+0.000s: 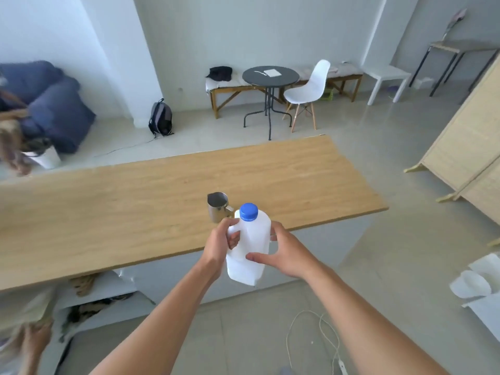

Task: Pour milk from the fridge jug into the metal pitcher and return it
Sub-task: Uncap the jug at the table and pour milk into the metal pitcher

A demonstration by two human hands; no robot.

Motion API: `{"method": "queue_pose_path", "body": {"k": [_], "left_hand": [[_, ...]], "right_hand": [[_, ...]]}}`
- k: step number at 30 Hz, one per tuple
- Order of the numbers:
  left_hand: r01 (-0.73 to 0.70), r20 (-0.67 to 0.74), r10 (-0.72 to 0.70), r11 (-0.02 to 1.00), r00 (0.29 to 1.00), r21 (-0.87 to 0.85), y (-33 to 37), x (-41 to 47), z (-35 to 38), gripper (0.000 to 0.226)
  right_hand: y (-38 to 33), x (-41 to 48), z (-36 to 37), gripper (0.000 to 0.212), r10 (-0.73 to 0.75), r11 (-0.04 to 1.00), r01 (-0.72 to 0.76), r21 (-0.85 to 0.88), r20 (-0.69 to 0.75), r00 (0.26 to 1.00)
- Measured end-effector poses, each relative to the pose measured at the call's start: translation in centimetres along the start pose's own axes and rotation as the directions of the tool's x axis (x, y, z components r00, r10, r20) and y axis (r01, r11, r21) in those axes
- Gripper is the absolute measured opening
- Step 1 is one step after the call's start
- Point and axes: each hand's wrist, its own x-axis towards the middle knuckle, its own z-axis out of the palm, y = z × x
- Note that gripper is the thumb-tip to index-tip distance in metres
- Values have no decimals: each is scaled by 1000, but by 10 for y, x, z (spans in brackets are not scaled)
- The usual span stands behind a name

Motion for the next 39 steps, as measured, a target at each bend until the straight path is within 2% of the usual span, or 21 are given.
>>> {"method": "queue_pose_path", "body": {"k": [3, 7, 10, 14, 20, 25, 32, 39], "left_hand": [[-23, -78, 23, 1000, 997, 2, 7, 5, -15, 47], [-20, -187, 15, 999, 982, -26, 5, 9, -33, 49], [-7, -262, -3, 999, 965, -38, 2, 10, -43, 46], [17, -332, -36, 998, 943, -60, -4, 14, -63, 45], [44, -377, -58, 998, 925, -46, -7, 43, -95, 48], [36, -390, -51, 998, 920, -45, -4, 84, -128, 45], [25, -343, -19, 1000, 939, 15, 5, 148, -168, 43], [72, -232, -78, 997, 970, -32, 0, 196, -213, 43]], "right_hand": [[-12, 23, 3, 91, -54, 999, 53, 8, 76, 996], [-21, 49, 10, 83, -105, 994, 103, 22, 190, 976], [-21, 69, 18, 92, -144, 990, 141, 31, 228, 963], [-19, 96, 19, 94, -115, 992, 122, -18, 219, 969], [-17, 154, 24, 62, -119, 981, 141, -132, 163, 979], [-23, 205, 45, 65, -113, 964, 137, -229, 114, 987], [-29, 274, 75, 76, -8, 926, 28, -376, 54, 998], [-17, 319, 100, 93, 119, 861, -62, -505, 81, 990]]}}
